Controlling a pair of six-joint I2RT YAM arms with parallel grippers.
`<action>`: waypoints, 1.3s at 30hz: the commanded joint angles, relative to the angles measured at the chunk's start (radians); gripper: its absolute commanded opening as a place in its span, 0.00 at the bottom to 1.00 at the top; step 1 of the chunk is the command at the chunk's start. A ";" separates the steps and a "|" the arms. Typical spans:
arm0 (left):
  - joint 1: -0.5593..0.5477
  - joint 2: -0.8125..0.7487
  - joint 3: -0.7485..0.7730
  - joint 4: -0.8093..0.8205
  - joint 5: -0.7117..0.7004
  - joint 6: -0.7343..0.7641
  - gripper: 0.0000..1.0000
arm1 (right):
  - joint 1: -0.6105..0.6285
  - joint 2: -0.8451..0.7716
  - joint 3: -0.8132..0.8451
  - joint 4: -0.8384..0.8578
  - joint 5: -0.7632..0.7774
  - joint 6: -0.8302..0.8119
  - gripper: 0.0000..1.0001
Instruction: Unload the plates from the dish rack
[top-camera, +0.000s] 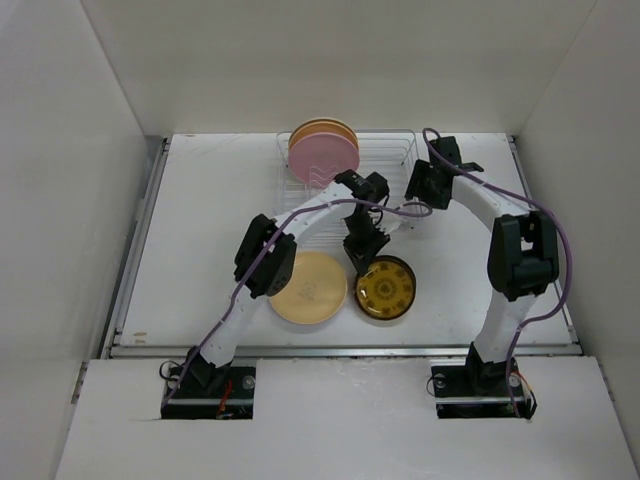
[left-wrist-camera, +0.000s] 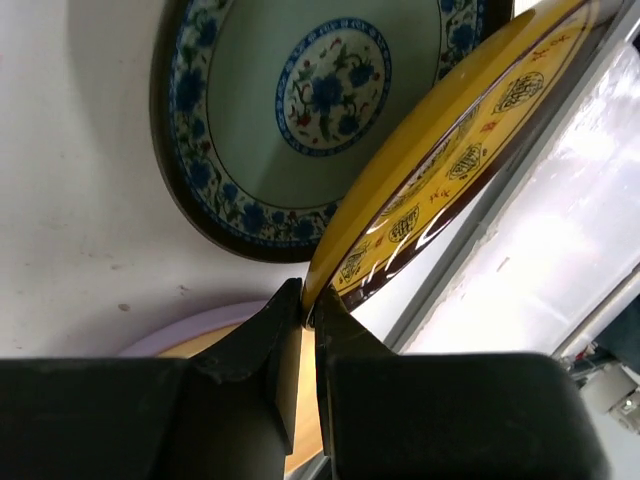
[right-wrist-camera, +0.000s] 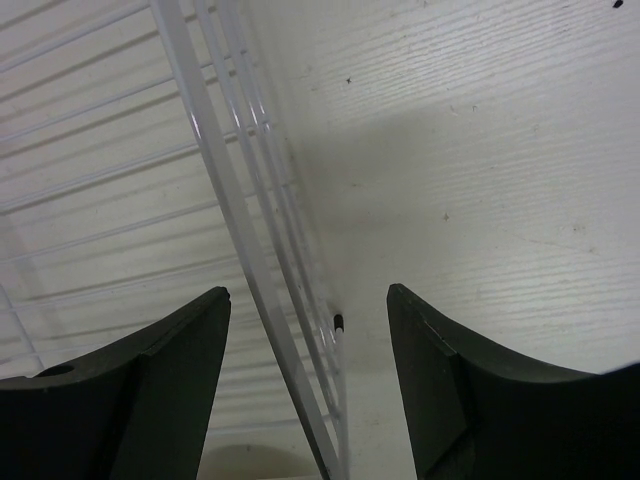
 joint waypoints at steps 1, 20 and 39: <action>0.002 -0.051 0.020 0.058 -0.018 -0.037 0.00 | -0.005 -0.075 -0.002 0.038 0.023 0.003 0.70; 0.070 -0.146 0.171 0.038 -0.128 -0.089 0.78 | -0.005 -0.177 0.004 0.011 0.069 0.003 0.74; 0.516 -0.304 0.038 0.212 -0.538 -0.433 0.87 | 0.211 0.122 0.602 0.027 -0.106 -0.515 0.73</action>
